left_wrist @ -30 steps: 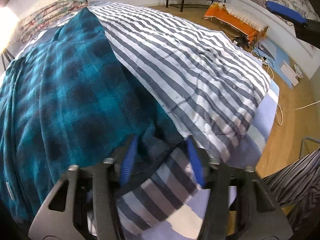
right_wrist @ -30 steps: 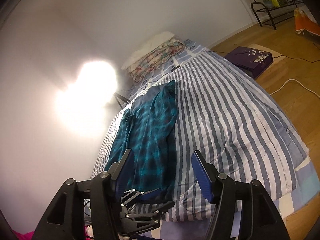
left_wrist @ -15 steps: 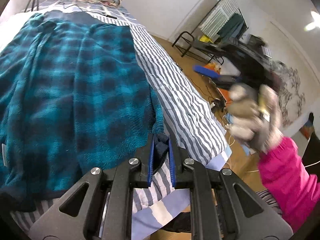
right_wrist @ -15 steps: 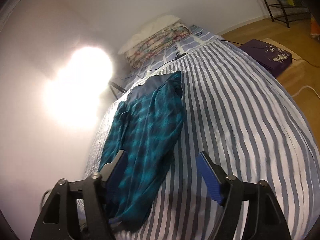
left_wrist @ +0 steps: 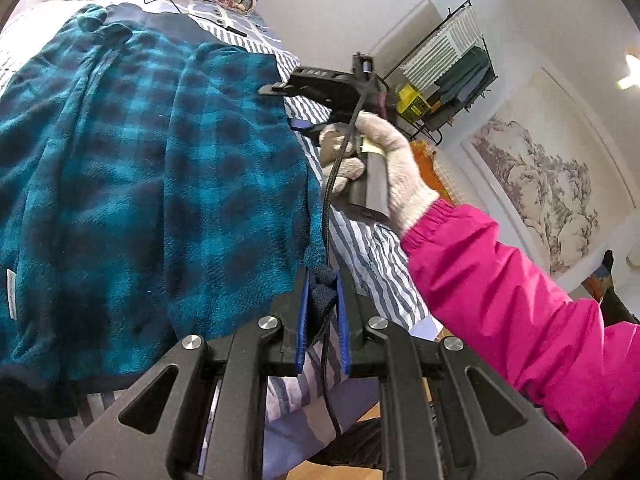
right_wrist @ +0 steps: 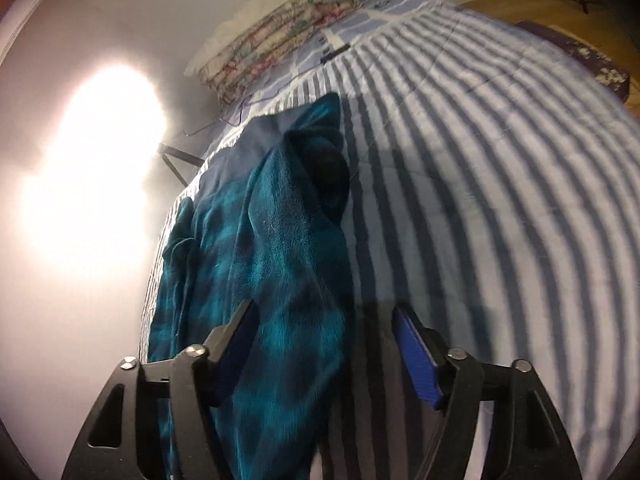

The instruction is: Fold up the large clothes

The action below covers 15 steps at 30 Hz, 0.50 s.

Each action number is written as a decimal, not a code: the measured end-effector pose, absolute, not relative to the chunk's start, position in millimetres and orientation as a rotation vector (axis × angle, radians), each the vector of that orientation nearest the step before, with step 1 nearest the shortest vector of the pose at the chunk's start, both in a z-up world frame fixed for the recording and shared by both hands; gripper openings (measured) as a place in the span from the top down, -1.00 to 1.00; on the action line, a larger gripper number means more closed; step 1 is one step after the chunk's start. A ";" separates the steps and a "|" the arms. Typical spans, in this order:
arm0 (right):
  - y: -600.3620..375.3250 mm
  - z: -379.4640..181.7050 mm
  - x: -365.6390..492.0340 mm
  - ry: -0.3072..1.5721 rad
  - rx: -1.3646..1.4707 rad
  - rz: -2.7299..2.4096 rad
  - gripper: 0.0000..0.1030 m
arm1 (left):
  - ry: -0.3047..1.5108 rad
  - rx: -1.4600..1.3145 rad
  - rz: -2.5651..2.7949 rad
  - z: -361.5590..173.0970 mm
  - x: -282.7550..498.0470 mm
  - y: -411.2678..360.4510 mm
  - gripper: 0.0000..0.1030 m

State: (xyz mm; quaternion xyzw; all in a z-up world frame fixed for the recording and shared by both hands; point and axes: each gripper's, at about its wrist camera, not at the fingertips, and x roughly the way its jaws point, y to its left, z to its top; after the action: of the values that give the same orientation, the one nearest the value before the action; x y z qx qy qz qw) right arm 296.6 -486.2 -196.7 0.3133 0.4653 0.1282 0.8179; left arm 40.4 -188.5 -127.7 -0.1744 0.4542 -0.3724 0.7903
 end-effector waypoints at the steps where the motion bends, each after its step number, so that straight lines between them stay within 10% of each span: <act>1: -483.1 -201.3 300.8 1.004 0.675 0.287 0.01 | 0.980 -0.384 -0.802 -128.8 41.2 -186.9 0.79; 7: -456.9 -212.0 314.2 1.086 0.639 0.313 0.77 | 0.987 -0.441 -0.796 -135.9 44.3 -174.6 0.79; 15: -403.7 -165.3 321.5 1.091 0.357 0.161 0.85 | 0.990 -0.533 -0.765 -142.0 33.9 -145.7 0.80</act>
State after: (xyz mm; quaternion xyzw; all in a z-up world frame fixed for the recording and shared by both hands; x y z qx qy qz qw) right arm 321.6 -403.7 -165.3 0.1687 0.5153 0.0761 0.8368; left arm 33.9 -145.7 -142.0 -0.2465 0.4579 -0.3536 0.7775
